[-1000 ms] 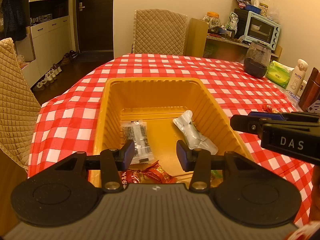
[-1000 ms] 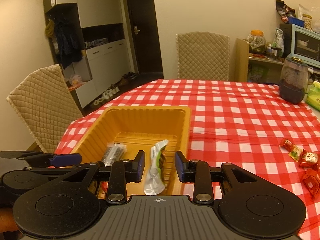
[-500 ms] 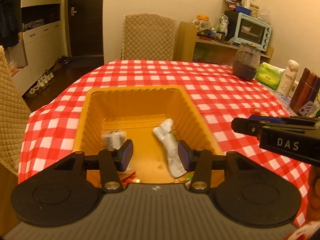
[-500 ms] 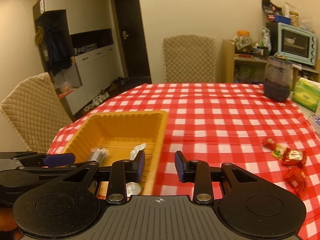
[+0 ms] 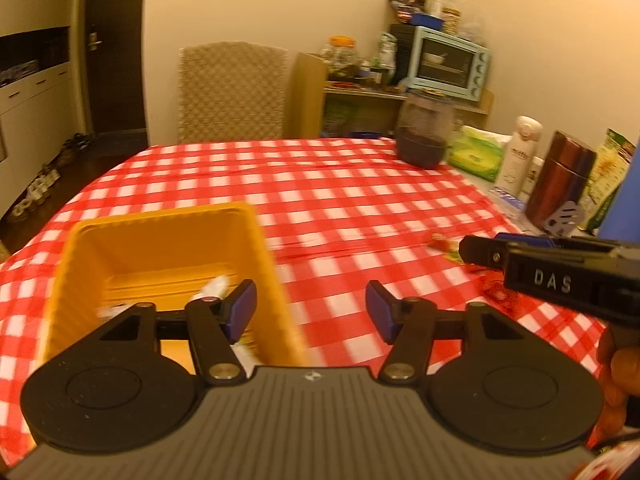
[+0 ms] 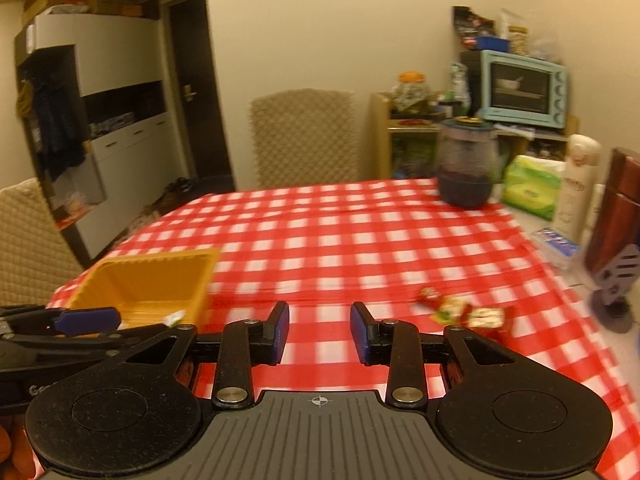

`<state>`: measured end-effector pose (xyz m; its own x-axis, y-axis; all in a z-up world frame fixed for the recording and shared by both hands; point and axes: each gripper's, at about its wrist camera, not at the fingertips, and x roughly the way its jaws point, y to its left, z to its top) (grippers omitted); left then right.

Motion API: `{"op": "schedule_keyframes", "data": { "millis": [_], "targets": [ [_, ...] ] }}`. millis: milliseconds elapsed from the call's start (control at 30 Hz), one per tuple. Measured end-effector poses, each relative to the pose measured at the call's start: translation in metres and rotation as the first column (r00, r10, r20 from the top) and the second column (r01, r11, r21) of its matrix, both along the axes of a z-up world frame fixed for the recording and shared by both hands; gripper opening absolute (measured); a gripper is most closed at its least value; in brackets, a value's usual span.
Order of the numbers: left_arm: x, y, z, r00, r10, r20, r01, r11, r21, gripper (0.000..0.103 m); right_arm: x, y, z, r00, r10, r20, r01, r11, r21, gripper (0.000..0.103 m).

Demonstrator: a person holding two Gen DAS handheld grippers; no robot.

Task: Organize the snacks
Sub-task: 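Move both open grippers back to the remaining red snacks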

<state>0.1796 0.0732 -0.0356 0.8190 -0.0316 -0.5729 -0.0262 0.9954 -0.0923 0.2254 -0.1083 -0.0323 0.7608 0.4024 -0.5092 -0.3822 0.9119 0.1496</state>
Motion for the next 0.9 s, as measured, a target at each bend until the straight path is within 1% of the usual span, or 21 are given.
{"op": "schedule_keyframes", "data": {
  "millis": [33, 67, 100, 133, 200, 300, 367, 500, 600, 733, 900],
  "targets": [
    [0.003, -0.006, 0.0, 1.0, -0.011, 0.003, 0.011, 1.0, 0.0, 0.065, 0.002, -0.008, 0.001, 1.0, -0.018, 0.0, 0.018, 1.0, 0.003, 0.044],
    [0.005, -0.012, 0.001, 1.0, -0.022, 0.006, 0.022, 1.0, 0.0, 0.07, 0.004, -0.016, 0.003, 0.999, -0.037, 0.002, 0.037, 0.999, 0.009, 0.051],
    [0.008, -0.018, 0.001, 0.999, -0.033, 0.009, 0.033, 0.999, 0.0, 0.072, 0.005, -0.024, 0.005, 0.998, -0.057, 0.007, 0.057, 0.998, 0.017, 0.055],
    [0.011, -0.024, 0.001, 0.999, -0.044, 0.011, 0.044, 0.999, 0.001, 0.073, 0.007, -0.032, 0.008, 0.997, -0.079, 0.013, 0.078, 0.997, 0.024, 0.056],
    [0.017, -0.034, 0.002, 0.998, -0.061, 0.014, 0.061, 0.998, 0.004, 0.082, 0.011, -0.049, 0.012, 0.993, -0.118, 0.016, 0.117, 0.992, 0.038, 0.058],
    [0.025, -0.049, 0.002, 0.997, -0.075, 0.02, 0.075, 0.997, 0.002, 0.09, 0.017, -0.075, 0.019, 0.987, -0.159, 0.014, 0.159, 0.986, 0.042, 0.059],
    [0.031, -0.058, 0.001, 0.996, -0.084, 0.018, 0.084, 0.996, -0.003, 0.096, 0.018, -0.091, 0.024, 0.984, -0.177, 0.021, 0.176, 0.984, 0.038, 0.06],
    [0.042, -0.077, -0.004, 0.994, -0.108, 0.0, 0.108, 0.994, -0.014, 0.102, 0.024, -0.119, 0.031, 0.982, -0.182, 0.047, 0.182, 0.983, 0.0, 0.063],
    [0.05, -0.088, -0.009, 0.993, -0.114, -0.008, 0.114, 0.993, -0.03, 0.103, 0.03, -0.136, 0.027, 0.984, -0.169, 0.05, 0.171, 0.984, -0.052, 0.064],
    [0.06, -0.102, -0.017, 0.99, -0.143, -0.004, 0.142, 0.989, -0.027, 0.103, 0.038, -0.151, 0.005, 0.992, -0.128, 0.0, 0.127, 0.987, -0.101, 0.064],
    [0.073, -0.119, -0.029, 0.988, -0.152, -0.01, 0.153, 0.987, 0.056, 0.103, 0.044, -0.153, -0.034, 0.997, -0.062, -0.048, 0.056, 0.99, -0.131, 0.064]
  ]
}}
